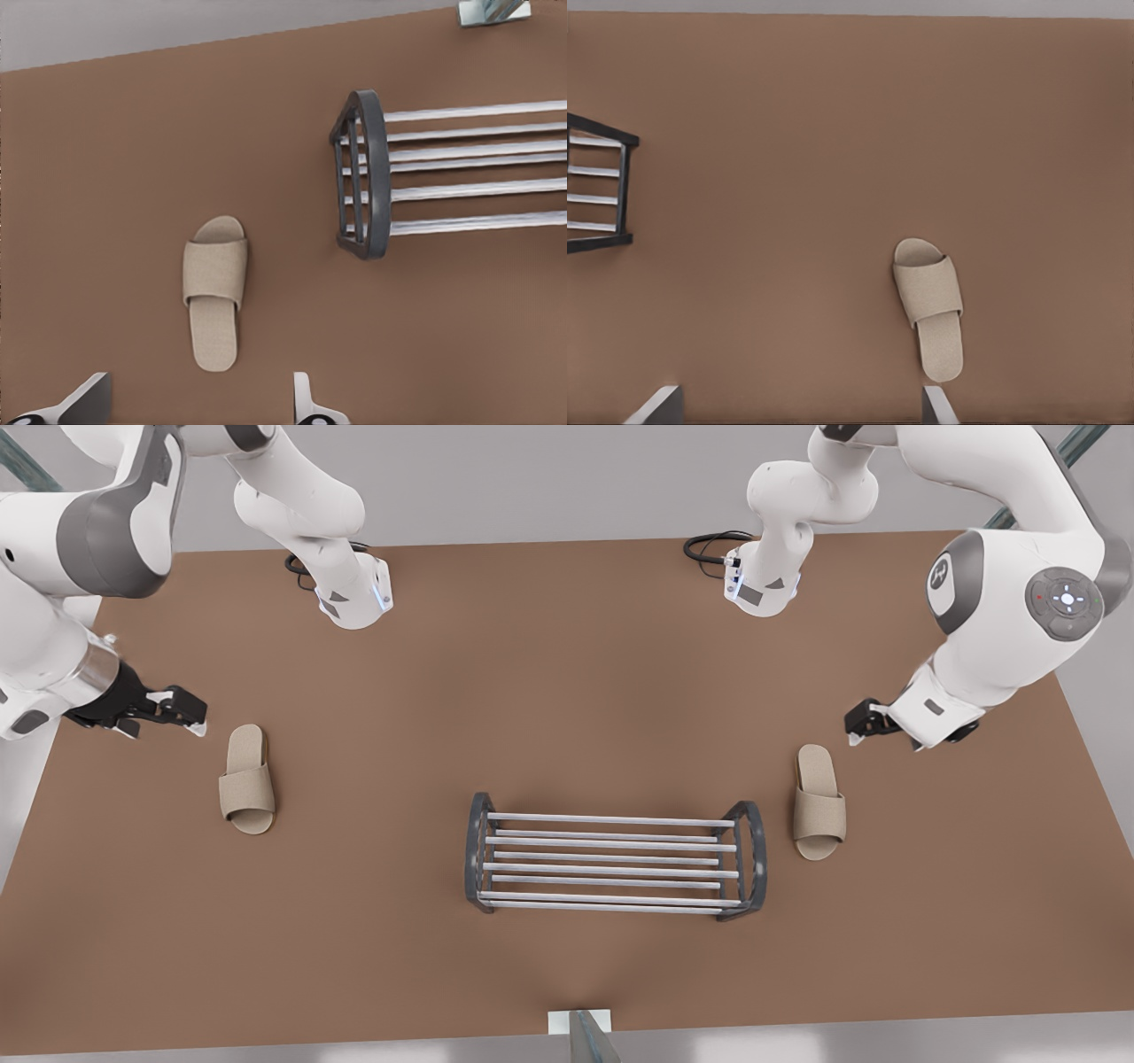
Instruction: Place the right shoe on the shoe rack with the right arm, and place the left shoe on the shoe rack with the left arm
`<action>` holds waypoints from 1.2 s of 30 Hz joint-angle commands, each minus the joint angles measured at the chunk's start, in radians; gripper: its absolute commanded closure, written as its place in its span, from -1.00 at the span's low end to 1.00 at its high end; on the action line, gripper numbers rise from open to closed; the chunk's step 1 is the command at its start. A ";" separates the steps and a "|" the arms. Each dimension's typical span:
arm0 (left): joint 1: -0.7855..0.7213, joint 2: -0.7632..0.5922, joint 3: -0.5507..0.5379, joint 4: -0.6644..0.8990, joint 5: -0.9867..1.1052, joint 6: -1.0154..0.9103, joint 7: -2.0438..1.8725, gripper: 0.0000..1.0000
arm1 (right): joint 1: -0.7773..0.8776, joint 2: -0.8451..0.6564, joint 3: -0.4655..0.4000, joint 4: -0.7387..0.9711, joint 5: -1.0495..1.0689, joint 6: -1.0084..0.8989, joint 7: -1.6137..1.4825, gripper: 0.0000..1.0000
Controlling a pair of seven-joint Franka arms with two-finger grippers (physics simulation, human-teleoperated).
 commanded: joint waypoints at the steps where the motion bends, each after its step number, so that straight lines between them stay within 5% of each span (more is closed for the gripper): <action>1: 0.000 0.003 0.000 0.001 0.011 0.027 -0.026 -1.00 | 0.031 -0.014 -0.051 -0.016 0.010 -0.011 0.010 -1.00; 2: 0.001 0.003 0.001 0.000 0.011 0.028 -0.021 -1.00 | 0.164 -0.020 -0.228 -0.055 0.053 0.039 0.007 -1.00; 4: 0.001 -0.012 0.008 -0.037 0.011 0.050 -0.007 -1.00 | 0.151 -0.011 -0.241 -0.067 0.100 0.101 0.005 -1.00; 8: 0.000 -0.247 0.084 -0.468 -0.165 0.432 -0.409 -1.00 | 0.207 -0.058 -0.551 -0.323 0.452 0.390 -0.059 -1.00; 10: 0.000 -0.337 0.116 -0.694 -0.375 0.705 -0.595 -1.00 | 0.200 -0.083 -0.564 -0.571 0.662 0.710 -0.169 -1.00; 12: -0.002 -0.370 0.190 -0.807 -0.562 0.797 -0.465 -1.00 | 0.159 -0.101 -0.640 -0.750 1.005 0.770 -0.599 -1.00; 14: -0.002 -0.376 0.284 -0.916 -0.942 0.804 -0.011 -1.00 | 0.076 -0.123 -0.646 -0.895 1.297 0.769 -1.019 -1.00; 19: -0.002 -0.342 0.294 -1.108 -1.438 0.889 0.833 -1.00 | -0.123 0.066 -0.660 -0.977 1.400 0.651 -1.795 -1.00; 24: 0.001 -0.275 0.337 -1.171 -1.461 0.944 1.338 -1.00 | -0.126 0.046 -0.660 -1.127 1.587 0.684 -1.846 -1.00; 28: 0.000 -0.209 0.337 -1.220 -1.697 1.010 1.819 -1.00 | -0.129 0.040 -0.659 -1.205 1.639 0.684 -1.839 -1.00; 36: 0.023 -0.094 0.337 -1.234 -2.168 0.828 1.844 -1.00 | -0.175 0.178 -0.659 -1.202 1.700 0.536 -1.849 -1.00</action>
